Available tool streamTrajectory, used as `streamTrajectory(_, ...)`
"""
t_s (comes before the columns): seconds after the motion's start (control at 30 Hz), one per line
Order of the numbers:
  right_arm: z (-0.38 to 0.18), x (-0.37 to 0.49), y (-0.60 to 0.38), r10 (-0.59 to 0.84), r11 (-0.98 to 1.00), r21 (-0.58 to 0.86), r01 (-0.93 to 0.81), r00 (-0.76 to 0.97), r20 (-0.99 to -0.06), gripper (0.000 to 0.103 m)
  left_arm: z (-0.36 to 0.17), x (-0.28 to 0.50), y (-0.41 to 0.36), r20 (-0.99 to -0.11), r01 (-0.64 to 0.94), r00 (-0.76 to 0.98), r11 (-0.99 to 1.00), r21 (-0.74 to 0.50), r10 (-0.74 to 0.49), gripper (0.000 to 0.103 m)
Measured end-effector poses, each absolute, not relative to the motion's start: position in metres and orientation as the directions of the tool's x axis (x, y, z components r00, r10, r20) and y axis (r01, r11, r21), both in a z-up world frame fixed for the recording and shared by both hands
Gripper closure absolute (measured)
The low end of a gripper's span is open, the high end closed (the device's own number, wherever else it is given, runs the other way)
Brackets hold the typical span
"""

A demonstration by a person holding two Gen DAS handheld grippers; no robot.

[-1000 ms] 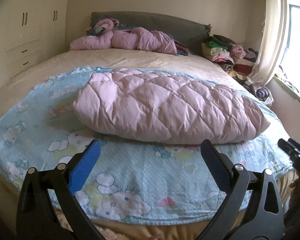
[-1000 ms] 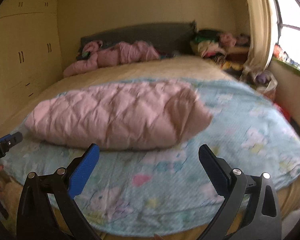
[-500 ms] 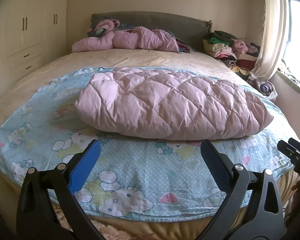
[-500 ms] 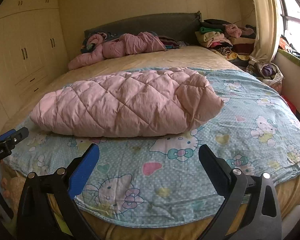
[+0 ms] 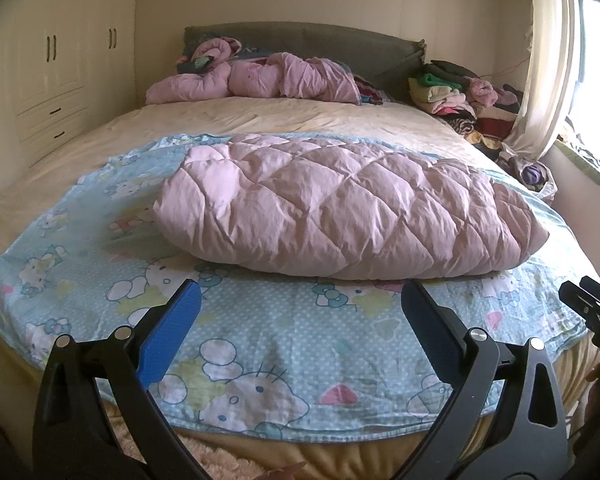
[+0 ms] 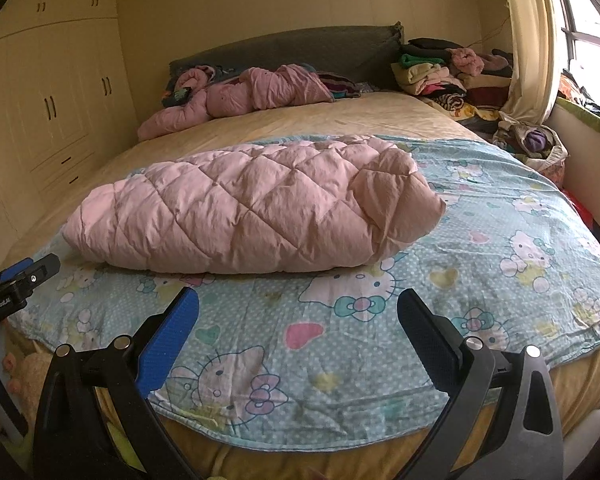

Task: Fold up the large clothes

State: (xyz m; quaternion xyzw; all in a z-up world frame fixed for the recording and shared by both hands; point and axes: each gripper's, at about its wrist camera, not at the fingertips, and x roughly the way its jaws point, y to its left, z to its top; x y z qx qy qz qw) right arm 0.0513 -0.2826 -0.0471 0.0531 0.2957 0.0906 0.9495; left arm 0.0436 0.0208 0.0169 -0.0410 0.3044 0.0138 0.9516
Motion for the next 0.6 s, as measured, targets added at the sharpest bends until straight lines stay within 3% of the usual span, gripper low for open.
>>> streamTrajectory(0.6, -0.046, 0.0492, -0.2804, 0.207, 0.977, 0.158, -0.142, 0.803, -0.56, 0.004, 0.0166, 0.0428, 0.0203, -0.585, -0.055, 0.811, 0.996, -0.065, 0.006, 0.009)
